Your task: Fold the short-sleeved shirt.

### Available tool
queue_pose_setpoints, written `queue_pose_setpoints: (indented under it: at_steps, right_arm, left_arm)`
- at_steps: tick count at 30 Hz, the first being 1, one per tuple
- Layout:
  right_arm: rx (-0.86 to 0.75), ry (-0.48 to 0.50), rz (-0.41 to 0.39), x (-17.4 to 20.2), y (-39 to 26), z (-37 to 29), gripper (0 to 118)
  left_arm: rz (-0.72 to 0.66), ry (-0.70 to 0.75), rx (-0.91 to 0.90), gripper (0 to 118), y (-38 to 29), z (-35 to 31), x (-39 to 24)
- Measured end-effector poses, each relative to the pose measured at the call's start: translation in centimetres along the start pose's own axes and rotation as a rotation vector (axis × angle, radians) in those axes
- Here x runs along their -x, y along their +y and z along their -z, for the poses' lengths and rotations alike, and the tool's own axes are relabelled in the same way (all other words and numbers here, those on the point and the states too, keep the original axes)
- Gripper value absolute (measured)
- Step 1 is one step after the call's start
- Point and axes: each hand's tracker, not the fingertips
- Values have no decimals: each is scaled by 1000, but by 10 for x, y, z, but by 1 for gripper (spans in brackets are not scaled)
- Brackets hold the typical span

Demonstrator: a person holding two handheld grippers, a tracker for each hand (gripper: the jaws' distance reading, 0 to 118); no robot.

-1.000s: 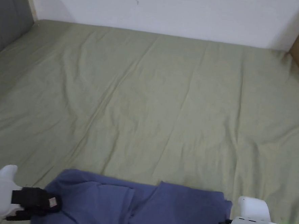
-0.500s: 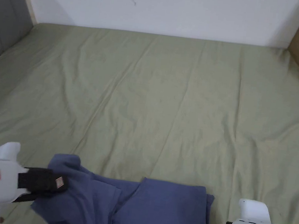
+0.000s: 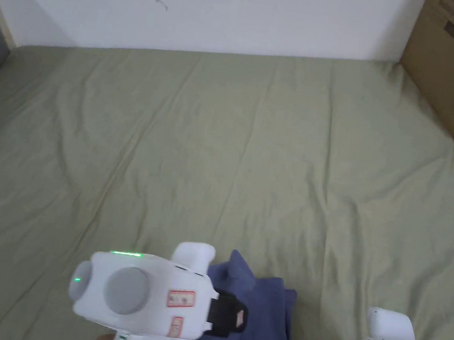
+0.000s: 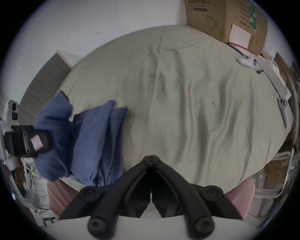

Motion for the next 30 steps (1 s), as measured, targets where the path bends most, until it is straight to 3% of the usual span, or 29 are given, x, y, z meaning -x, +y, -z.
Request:
queue_pose_setpoints:
  at_steps: [2, 4, 6, 7, 8, 11, 13, 15, 18, 21, 26, 30]
  right_arm:
    - [5, -5, 14, -6, -3, 1, 0]
    - [14, -6, 35, -12, -6, 3, 0]
    - [21, -5, 50, -17, -7, 4, 0]
    - [21, -6, 54, -19, -8, 3, 0]
    - [18, -8, 57, -20, -9, 2, 0]
    - [8, -8, 68, -24, -8, -1, 0]
    - [0, -5, 74, -26, -7, -3, 0]
    - [-5, -4, 76, -27, -6, -3, 0]
    - [-11, 0, 81, -28, -5, -2, 0]
    - [-13, 9, 86, -27, -5, -2, 0]
    - [-11, 12, 93, -30, -7, -2, 0]
    - [-10, 5, 108, -36, -9, -3, 0]
  left_arm:
    - [-4, -20, -2, 23, -1, 14, -8]
    - [-36, -144, 7, 57, -2, 28, -14]
    - [-74, -215, 53, 101, 0, 35, -13]
    - [-93, -217, 42, 110, 0, 34, -11]
    - [-90, -218, 26, 110, 0, 28, -13]
    - [-127, -196, -26, 106, 1, 9, 7]
    - [-198, -184, -111, 66, 0, -13, 20]
    - [-229, -121, -153, 8, -1, -22, 34]
    - [-250, 35, -145, 5, -5, -16, 51]
    - [-310, -32, -78, 2, -13, 6, 51]
    - [-154, -82, 56, 1, -31, 52, 9]
    - [-126, -53, 100, 0, -41, 83, -12]
